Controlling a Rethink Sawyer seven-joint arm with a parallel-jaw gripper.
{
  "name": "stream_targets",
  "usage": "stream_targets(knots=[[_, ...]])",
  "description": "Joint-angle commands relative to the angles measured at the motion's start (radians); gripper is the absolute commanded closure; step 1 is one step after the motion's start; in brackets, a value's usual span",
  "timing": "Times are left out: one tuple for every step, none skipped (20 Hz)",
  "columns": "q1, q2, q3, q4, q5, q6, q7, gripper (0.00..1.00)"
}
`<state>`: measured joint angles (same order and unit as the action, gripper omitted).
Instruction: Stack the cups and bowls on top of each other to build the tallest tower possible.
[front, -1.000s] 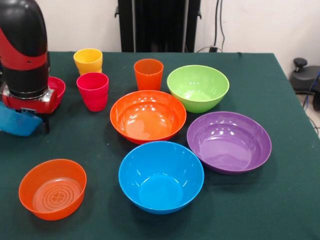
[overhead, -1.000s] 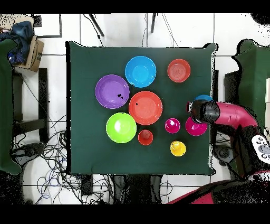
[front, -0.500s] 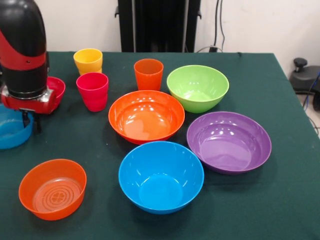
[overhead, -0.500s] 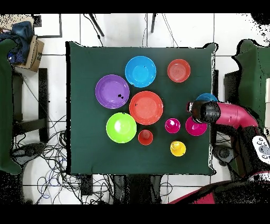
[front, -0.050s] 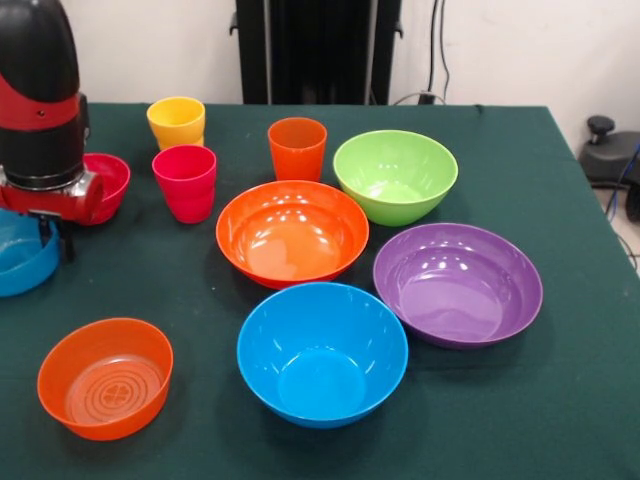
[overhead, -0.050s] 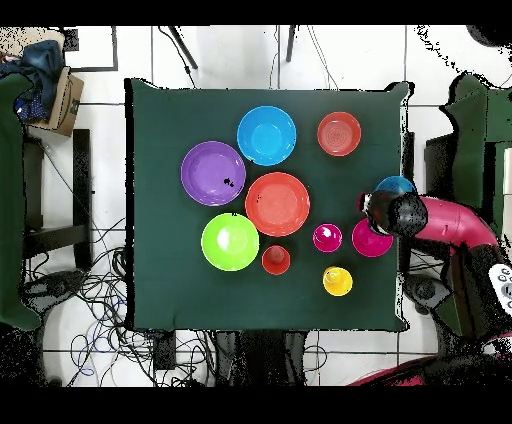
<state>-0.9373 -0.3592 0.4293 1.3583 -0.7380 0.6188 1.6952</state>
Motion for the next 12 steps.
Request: stream_targets(knots=[[-0.027, -0.005, 0.048, 0.079, -0.044, 0.058, -0.289, 1.0], [-0.029, -0.01, 0.05, 0.085, -0.044, 0.061, -0.29, 1.0], [-0.031, -0.015, 0.051, 0.089, -0.044, 0.066, -0.29, 1.0], [-0.033, -0.017, 0.053, 0.091, -0.045, 0.067, -0.291, 1.0], [-0.037, -0.024, 0.059, 0.097, -0.043, 0.07, -0.295, 1.0], [-0.041, -0.03, 0.064, 0.103, -0.04, 0.072, -0.299, 1.0], [-0.049, -0.048, 0.075, 0.116, -0.03, 0.08, -0.306, 1.0], [-0.053, -0.059, 0.081, 0.124, -0.023, 0.088, -0.309, 1.0], [-0.06, -0.081, 0.091, 0.14, -0.011, 0.102, -0.317, 1.0], [-0.066, -0.092, 0.098, 0.148, -0.005, 0.108, -0.319, 1.0], [-0.072, -0.106, 0.108, 0.155, 0.004, 0.117, -0.322, 1.0], [-0.079, -0.12, 0.117, 0.162, 0.013, 0.126, -0.326, 1.0]])
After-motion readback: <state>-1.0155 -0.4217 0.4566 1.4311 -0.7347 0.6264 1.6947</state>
